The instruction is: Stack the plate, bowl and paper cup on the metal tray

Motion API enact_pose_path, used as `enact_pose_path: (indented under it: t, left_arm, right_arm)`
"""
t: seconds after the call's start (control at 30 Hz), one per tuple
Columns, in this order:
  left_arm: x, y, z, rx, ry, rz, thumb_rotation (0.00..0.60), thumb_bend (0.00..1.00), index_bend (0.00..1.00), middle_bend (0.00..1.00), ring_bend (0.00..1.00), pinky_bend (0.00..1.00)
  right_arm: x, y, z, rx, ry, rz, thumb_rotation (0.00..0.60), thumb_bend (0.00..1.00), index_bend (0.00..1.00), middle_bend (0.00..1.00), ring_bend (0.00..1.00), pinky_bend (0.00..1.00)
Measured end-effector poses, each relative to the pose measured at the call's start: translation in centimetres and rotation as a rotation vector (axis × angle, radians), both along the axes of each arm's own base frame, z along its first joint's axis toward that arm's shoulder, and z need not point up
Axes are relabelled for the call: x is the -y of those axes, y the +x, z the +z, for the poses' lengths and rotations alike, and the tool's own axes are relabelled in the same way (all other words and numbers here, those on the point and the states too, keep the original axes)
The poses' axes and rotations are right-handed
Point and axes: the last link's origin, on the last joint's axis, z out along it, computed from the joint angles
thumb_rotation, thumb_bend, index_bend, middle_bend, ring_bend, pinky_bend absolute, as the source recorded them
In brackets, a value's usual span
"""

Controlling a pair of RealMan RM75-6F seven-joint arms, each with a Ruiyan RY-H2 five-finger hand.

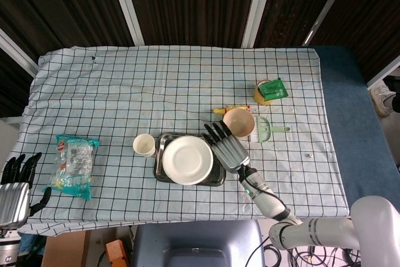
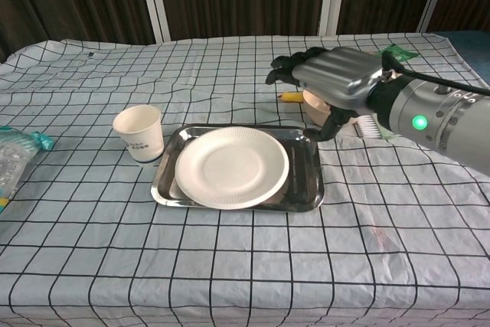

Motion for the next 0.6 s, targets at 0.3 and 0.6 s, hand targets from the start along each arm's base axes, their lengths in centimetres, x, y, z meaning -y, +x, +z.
enact_pose_path:
  t: [0.3, 0.6]
  left_arm:
    - [-0.2, 0.0, -0.2, -0.002, -0.007, 0.004, 0.6, 0.37, 0.0, 0.14, 0.04, 0.05]
    - [-0.5, 0.0, -0.2, -0.003, -0.001, 0.001, 0.6, 0.37, 0.0, 0.14, 0.04, 0.04]
  right_arm:
    - [2.1, -5.3, 4.6, -0.085, -0.136, -0.098, 0.6, 0.2, 0.22, 0.0, 0.0, 0.0]
    - [2.9, -8.3, 4.3, -0.088, -0.128, -0.159, 0.6, 0.19, 0.28, 0.0, 0.0, 0.0]
